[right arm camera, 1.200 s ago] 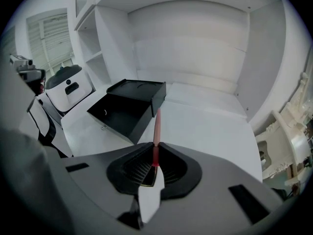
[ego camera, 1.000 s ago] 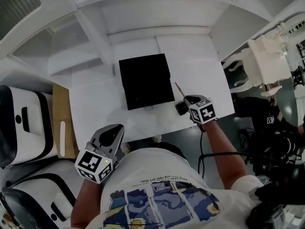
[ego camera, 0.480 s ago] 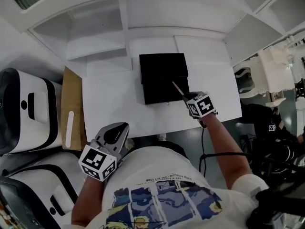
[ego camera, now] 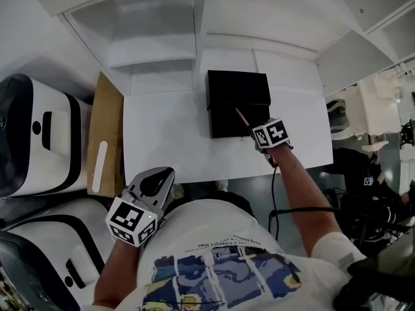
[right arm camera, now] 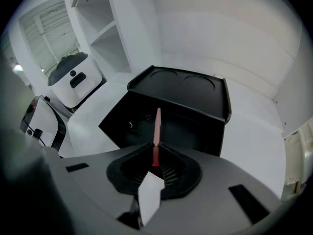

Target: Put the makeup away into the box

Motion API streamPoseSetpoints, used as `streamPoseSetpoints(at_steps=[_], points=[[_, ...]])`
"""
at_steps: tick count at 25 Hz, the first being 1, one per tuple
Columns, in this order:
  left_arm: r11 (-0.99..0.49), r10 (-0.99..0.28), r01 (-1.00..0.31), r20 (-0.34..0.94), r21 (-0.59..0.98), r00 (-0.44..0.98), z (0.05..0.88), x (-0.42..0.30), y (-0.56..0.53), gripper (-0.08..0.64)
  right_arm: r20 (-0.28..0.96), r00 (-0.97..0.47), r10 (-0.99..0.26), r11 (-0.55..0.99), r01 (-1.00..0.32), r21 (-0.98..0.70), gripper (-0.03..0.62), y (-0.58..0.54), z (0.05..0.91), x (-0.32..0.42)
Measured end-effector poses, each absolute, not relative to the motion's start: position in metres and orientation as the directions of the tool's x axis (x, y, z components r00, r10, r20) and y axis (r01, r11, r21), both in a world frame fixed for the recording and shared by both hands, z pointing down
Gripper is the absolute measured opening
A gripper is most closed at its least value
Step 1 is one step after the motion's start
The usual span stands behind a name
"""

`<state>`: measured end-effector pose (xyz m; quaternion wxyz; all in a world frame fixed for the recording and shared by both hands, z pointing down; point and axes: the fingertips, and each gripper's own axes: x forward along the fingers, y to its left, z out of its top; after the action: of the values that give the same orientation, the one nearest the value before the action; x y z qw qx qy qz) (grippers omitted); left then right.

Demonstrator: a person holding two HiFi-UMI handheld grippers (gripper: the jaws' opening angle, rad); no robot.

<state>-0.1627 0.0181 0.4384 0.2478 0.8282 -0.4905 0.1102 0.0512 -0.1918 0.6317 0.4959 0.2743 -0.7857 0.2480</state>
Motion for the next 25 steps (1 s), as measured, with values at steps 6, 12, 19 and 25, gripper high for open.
streamPoseSetpoints(at_steps=[6, 12, 19, 25], points=[[-0.382, -0.76, -0.869, 0.428, 0.313, 0.489, 0.442, -0.177, 0.031, 0.014, 0.929, -0.327, -0.175, 0.697, -0.707, -0.118, 0.057, -0.199, 0.646, 0.042], [-0.372, -0.757, -0.87, 0.436, 0.324, 0.486, 0.446, -0.19, 0.039, 0.014, 0.937, -0.307, -0.166, 0.687, -0.718, -0.114, 0.057, -0.201, 0.652, 0.03], [-0.371, -0.751, -0.865, 0.439, 0.339, 0.494, 0.448, -0.197, 0.045, 0.014, 0.948, -0.282, -0.147, 0.681, -0.724, -0.11, 0.057, -0.2, 0.662, 0.024], [-0.36, -0.747, -0.865, 0.447, 0.35, 0.492, 0.454, -0.203, 0.049, 0.014, 0.964, -0.243, -0.104, 0.691, -0.715, -0.105, 0.057, -0.199, 0.668, 0.025]])
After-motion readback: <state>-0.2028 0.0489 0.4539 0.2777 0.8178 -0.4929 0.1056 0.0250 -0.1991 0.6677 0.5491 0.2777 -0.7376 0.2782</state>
